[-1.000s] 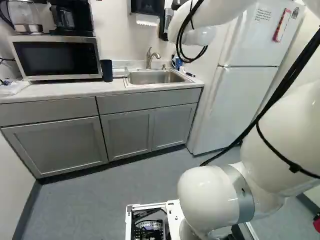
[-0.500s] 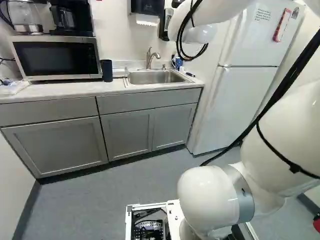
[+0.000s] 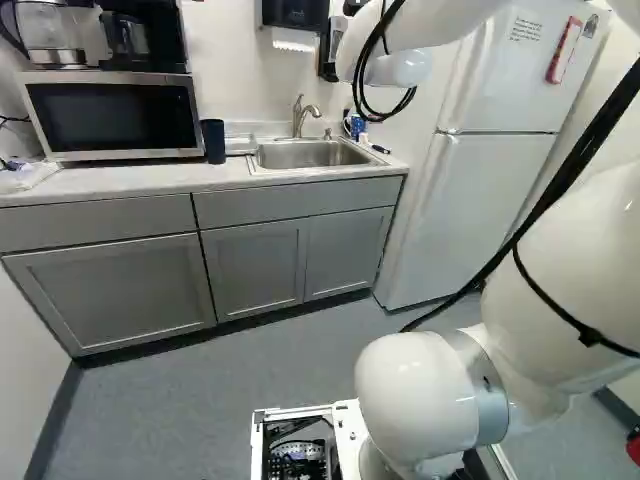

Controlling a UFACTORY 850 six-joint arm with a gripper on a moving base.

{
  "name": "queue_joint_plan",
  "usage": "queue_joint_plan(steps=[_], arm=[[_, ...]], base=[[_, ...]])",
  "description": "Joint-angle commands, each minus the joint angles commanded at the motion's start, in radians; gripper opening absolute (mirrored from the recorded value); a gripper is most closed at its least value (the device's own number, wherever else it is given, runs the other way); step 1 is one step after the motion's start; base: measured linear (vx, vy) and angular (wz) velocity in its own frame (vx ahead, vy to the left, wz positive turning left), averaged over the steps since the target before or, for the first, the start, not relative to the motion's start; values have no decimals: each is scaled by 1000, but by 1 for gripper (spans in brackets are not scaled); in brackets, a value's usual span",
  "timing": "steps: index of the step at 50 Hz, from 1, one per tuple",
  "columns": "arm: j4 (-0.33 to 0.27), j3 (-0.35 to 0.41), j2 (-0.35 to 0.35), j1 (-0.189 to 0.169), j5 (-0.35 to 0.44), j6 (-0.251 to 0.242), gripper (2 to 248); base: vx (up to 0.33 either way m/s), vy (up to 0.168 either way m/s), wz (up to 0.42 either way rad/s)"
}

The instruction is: Rinse the cup and place it in the tray

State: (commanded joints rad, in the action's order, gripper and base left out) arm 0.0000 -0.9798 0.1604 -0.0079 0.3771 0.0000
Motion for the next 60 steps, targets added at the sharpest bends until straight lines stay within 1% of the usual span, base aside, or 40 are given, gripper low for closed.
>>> queue_joint_plan(steps=[7, 24, 60], arm=[[0, 0, 0, 0, 0, 0, 247], [0, 0, 0, 0, 0, 0, 247], [0, 0, 0, 0, 0, 0, 247]], base=[[13, -6, -116], [47, -3, 7], [72, -60, 7]])
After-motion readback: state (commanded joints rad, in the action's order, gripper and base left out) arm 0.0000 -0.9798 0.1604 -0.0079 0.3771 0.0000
